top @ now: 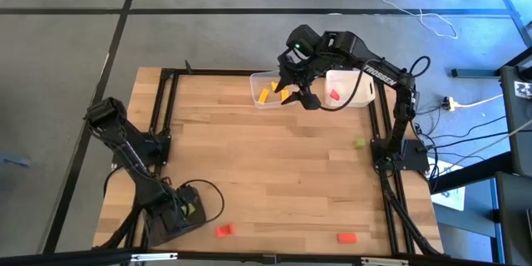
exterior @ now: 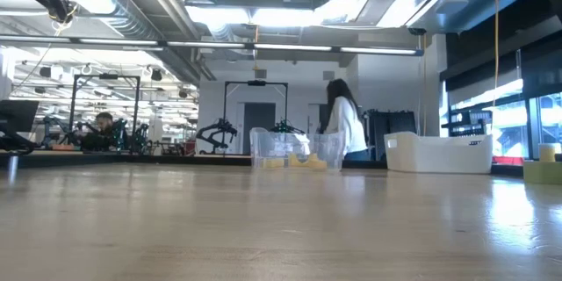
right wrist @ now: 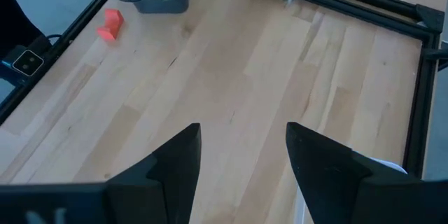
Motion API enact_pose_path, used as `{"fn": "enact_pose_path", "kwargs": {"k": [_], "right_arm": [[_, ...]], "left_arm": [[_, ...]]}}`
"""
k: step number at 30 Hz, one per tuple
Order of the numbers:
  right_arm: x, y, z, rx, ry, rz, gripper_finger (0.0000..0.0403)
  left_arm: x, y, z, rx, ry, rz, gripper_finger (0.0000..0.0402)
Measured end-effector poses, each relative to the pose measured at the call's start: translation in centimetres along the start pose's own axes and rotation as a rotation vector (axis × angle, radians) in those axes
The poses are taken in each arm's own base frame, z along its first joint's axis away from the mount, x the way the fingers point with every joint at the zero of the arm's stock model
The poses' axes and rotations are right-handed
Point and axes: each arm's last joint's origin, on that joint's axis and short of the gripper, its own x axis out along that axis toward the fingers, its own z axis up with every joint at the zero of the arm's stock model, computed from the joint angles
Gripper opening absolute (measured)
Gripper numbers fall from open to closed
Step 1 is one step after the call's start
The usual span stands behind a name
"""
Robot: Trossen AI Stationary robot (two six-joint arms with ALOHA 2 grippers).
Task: Sort & place blocks by color
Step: Put the left green block into the black bin, then put the left orange block into the white bin
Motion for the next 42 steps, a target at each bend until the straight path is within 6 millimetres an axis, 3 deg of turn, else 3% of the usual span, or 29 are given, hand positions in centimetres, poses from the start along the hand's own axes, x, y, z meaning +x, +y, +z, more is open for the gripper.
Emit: {"fn": "enact_pose_path", "kwargs": {"k": [6, 15, 25, 33, 42], "right_arm": [[0.0, 0.0, 0.0, 0.000, 0.000, 0.000, 0.0210], [0.2, 0.4, 0.2, -0.009, 0.000, 0.010, 0.0210], [0.7, 1.0, 0.7, 0.022, 0.000, 0.027, 0.0210], [2.0, 3.2, 2.1, -0.035, -0.029, 0.112, 0.0190], [4.8, 8.7, 5.5, 0.004, -0.034, 0.129, 0.0174]], "left_arm": [[0.0, -0.1, 0.1, 0.008, -0.017, -0.014, 0.0115], [0.0, 0.0, 0.7, 0.022, -0.088, 0.012, 0.0163], [0.3, -0.2, 1.8, -0.005, -0.035, -0.016, 0.0164], [-2.7, 0.5, 0.8, 0.027, -0.151, -0.114, 0.0163], [-7.1, 2.6, -0.9, 0.081, -0.329, -0.261, 0.0163]]}}
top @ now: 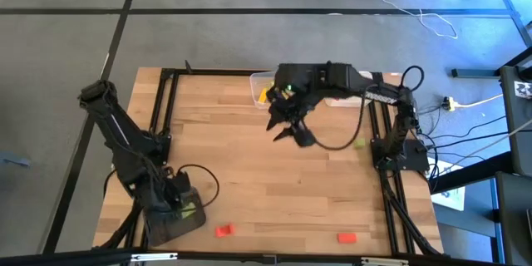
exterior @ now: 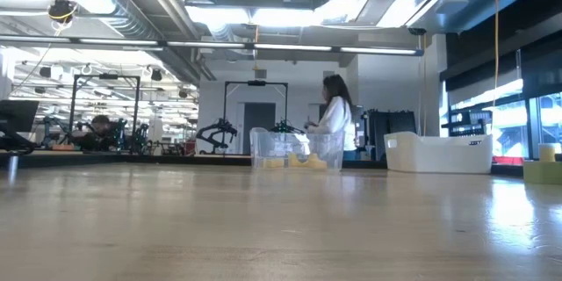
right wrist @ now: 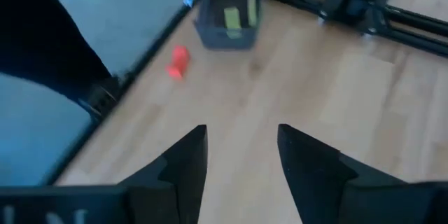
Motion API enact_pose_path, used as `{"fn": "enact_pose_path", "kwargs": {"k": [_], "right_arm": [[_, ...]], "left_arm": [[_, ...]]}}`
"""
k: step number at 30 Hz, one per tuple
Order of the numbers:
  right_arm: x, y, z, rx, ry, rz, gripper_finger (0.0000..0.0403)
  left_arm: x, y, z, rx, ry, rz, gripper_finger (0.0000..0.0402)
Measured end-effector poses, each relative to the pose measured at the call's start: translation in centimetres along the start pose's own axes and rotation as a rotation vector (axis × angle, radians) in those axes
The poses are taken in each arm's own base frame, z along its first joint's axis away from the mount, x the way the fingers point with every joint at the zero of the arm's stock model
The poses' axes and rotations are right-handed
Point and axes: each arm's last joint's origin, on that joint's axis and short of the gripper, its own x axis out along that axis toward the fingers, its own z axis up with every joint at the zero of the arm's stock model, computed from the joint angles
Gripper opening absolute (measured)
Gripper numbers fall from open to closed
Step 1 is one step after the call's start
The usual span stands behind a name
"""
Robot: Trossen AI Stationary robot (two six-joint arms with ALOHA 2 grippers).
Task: Sort & place blocks by color
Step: Put the left orange block into the white bin
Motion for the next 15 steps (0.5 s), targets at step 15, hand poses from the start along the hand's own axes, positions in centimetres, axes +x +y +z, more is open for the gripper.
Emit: {"fn": "enact_pose_path", "kwargs": {"k": [15], "right_arm": [[8.5, 6.3, 1.6, 0.161, 0.134, 0.032, 0.0193]], "left_arm": [[-4.2, 2.1, 0.4, 0.017, -0.222, -0.069, 0.0163]]}}
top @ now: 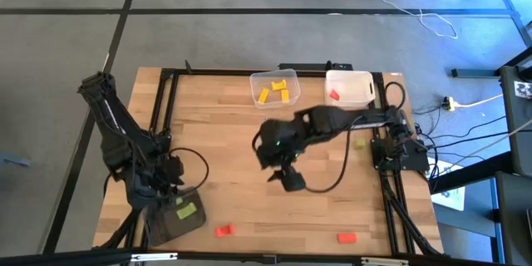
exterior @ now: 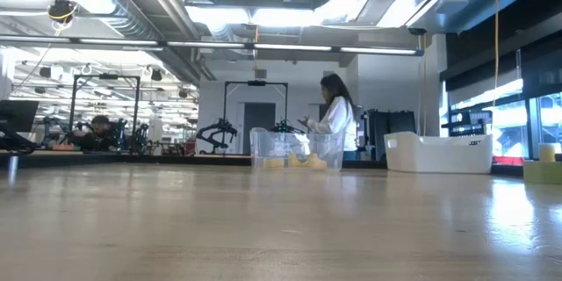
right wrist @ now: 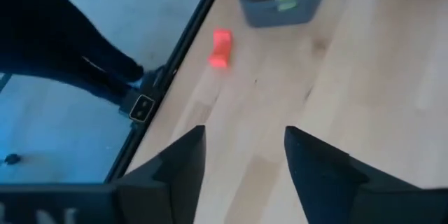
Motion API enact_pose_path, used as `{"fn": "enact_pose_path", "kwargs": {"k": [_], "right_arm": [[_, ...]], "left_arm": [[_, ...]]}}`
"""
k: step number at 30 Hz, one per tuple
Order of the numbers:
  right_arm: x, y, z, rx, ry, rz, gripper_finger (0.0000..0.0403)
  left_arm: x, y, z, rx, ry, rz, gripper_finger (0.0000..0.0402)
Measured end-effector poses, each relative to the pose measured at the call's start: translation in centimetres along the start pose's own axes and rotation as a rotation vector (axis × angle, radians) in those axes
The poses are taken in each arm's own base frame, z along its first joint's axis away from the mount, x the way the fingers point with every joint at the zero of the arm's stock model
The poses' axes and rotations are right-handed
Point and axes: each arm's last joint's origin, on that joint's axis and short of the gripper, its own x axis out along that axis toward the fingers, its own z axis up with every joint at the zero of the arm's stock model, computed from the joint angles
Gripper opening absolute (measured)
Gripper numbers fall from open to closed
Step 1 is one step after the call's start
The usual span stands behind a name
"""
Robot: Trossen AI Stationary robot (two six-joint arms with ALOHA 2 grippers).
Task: Sort & place blocks by color
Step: Put the left orange block into the white bin
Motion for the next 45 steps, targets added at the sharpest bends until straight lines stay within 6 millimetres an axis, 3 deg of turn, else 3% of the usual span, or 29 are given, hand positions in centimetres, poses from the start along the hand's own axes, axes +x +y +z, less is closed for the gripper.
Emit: {"fn": "enact_pose_path", "kwargs": {"k": [8, 15, 22, 29, 38, 45], "right_arm": [[6.6, 0.9, 0.5, 0.010, 0.025, 0.034, 0.0244], [13.6, 1.6, 0.9, -0.047, -0.026, -0.032, 0.0249], [19.3, 2.8, 1.2, -0.101, -0.157, -0.030, 0.0249], [23.3, 3.6, -0.4, -0.111, -0.115, -0.121, 0.0249], [27.6, 3.9, -2.6, -0.072, -0.047, -0.111, 0.0249], [29.2, 4.3, -3.0, -0.086, -0.081, -0.099, 0.0249]], "left_arm": [[-0.8, 0.7, 0.4, 0.044, -0.061, 0.004, 0.0163], [-2.4, 2.0, 0.7, 0.113, -0.084, 0.001, 0.0163], [-4.4, 3.1, 0.5, 0.165, -0.083, -0.088, 0.0163], [-5.4, 3.8, 0.7, 0.187, -0.094, -0.137, 0.0163], [-5.4, 4.1, 0.7, 0.195, -0.091, -0.123, 0.0163], [-5.4, 4.1, 0.7, 0.193, -0.091, -0.124, 0.0163]]}}
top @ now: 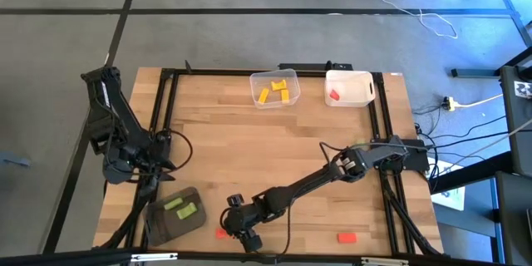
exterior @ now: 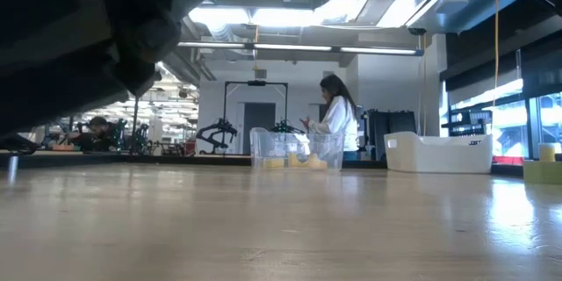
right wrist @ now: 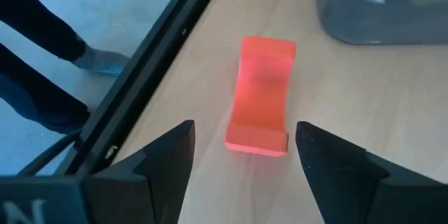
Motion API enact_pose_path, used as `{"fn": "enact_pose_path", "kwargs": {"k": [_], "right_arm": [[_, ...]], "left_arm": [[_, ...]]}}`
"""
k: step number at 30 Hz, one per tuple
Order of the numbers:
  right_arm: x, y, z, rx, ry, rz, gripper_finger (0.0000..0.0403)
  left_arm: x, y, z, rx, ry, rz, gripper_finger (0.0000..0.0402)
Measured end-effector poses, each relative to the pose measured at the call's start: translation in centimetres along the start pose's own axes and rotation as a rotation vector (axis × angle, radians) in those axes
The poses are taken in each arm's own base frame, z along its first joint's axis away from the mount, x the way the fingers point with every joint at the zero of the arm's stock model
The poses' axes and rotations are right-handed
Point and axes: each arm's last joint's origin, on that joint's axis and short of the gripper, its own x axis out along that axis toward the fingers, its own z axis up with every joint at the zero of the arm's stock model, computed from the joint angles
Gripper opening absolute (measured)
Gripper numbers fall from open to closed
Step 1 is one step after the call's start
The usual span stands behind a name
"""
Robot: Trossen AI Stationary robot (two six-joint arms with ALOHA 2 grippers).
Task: Sort & place blocks by color
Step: Put the left orange block into the white bin
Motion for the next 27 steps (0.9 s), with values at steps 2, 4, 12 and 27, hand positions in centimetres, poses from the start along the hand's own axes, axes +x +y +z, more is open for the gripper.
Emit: {"fn": "enact_pose_path", "kwargs": {"k": [2, 4, 12, 27], "right_arm": [[0.0, -0.1, 0.0, 0.001, 0.003, -0.008, 0.0249], [0.0, -0.2, 0.0, -0.003, 0.002, -0.037, 0.0249], [0.9, -0.3, -0.7, 0.001, 0.014, -0.052, 0.0249], [2.9, -0.3, -1.6, 0.099, -0.023, -0.095, 0.0209]], "left_arm": [[0.0, 0.0, 0.0, 0.000, 0.001, 0.000, 0.0163], [0.0, 0.0, 0.0, 0.000, 0.000, 0.001, 0.0163], [0.0, 0.0, 0.0, -0.001, 0.000, 0.000, 0.0163], [0.0, 0.0, 0.0, -0.001, -0.002, 0.001, 0.0163]]}}
